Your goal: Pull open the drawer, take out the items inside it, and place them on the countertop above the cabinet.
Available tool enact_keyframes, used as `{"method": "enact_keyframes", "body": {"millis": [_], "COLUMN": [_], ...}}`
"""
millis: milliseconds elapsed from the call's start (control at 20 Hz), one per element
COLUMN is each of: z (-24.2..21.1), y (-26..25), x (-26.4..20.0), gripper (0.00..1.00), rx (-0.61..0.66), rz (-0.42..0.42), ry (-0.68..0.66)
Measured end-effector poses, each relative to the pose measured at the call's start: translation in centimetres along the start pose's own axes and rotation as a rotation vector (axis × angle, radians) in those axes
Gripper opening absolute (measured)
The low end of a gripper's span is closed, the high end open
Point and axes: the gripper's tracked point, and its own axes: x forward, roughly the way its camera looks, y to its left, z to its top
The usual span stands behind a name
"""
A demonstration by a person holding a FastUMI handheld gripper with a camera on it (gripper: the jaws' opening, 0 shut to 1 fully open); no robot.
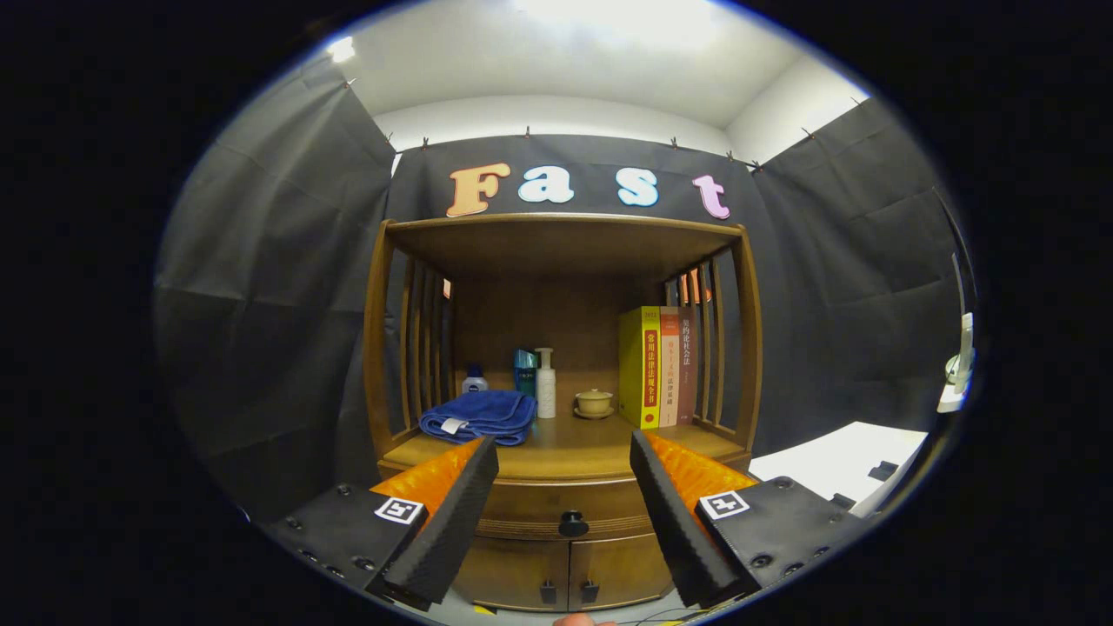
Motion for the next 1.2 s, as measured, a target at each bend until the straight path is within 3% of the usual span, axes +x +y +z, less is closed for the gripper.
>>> {"method": "enact_keyframes", "body": {"millis": [450, 650, 750, 1050, 1200], "z": [-0.2, 1.9, -0.7, -14.0, -17.5], "y": [-0.6, -1.2, -2.0, -1.3, -2.2], "x": [0.2, 1.9, 3.9, 8.9, 11.3], "gripper": [0.99, 0.98, 0.98, 0.97, 0.95], "rx": [0.018, -0.033, -0.064, -0.059, -0.076], "rz": [-0.008, -0.003, -0.010, 0.024, 0.002], "ry": [0.001, -0.055, -0.037, 0.129, 0.158]}}
